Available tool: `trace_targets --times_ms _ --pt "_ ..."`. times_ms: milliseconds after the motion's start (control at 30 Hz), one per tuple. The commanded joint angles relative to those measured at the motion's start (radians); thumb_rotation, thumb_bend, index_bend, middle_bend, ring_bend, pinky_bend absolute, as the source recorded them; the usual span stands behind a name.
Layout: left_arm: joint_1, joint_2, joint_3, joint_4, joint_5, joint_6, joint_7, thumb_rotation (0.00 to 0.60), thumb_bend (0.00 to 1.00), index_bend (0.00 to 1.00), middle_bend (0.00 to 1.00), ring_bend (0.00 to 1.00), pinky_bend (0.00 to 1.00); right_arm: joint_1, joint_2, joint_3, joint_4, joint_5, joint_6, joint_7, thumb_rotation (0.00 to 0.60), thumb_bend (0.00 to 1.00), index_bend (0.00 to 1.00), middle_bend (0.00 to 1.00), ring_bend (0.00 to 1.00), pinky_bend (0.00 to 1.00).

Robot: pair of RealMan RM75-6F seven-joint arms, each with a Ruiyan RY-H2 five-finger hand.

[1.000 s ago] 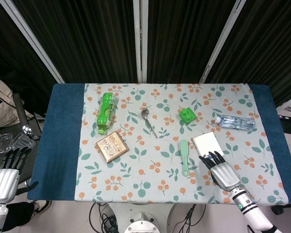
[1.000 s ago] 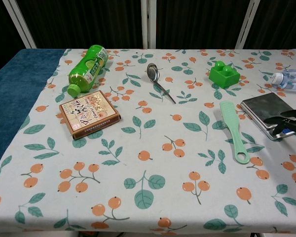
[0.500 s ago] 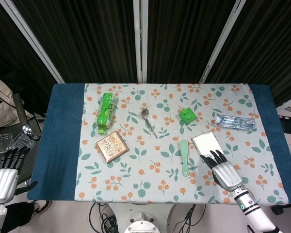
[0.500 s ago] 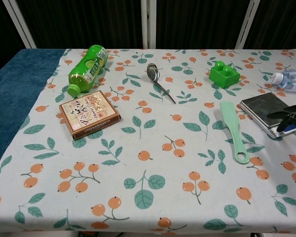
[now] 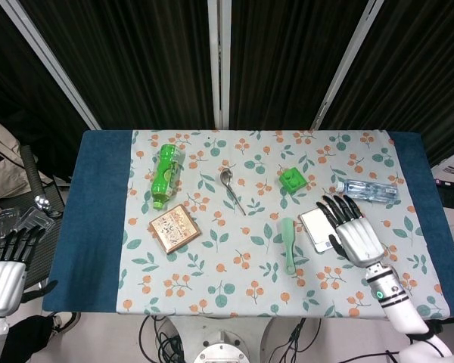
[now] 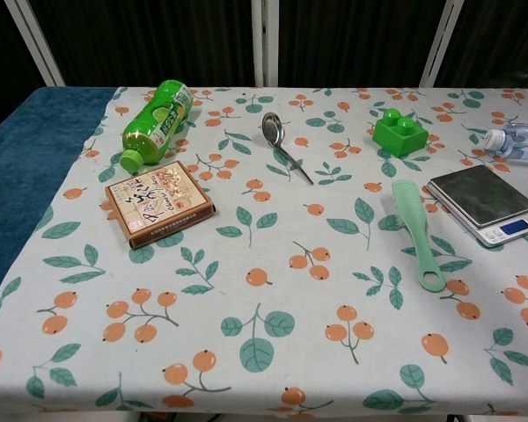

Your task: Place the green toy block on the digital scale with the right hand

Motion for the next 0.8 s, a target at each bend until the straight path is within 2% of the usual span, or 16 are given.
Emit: trace_targets --times_ms 33,167,400,800 --pt "0.001 0.001 -0.001 -0.001 0.001 0.003 -0.002 0.600 0.05 0.03 0.03 0.00 0.00 0.106 -0.021 0.117 0.000 0.188 -0.134 -0.162 0.600 0.31 0.00 0.00 0.00 0.00" --pt "0.005 -0.001 -0.001 0.003 -0.006 0.004 -0.010 0.600 0.05 0.03 0.03 0.00 0.00 0.203 -0.072 0.176 0.049 0.384 -0.250 -0.302 0.600 0.26 0.00 0.00 0.00 0.00" --pt "0.010 -0.005 -0.003 0.023 -0.021 0.001 -0.024 0.600 0.05 0.03 0.03 0.00 0.00 0.343 -0.207 0.203 0.197 0.609 -0.347 -0.431 0.600 0.17 0.00 0.00 0.00 0.00" --pt "0.017 0.001 -0.008 0.040 -0.044 -0.003 -0.047 0.600 0.05 0.03 0.03 0.00 0.00 0.506 -0.351 0.186 0.404 0.812 -0.413 -0.561 0.600 0.20 0.00 0.00 0.00 0.00"
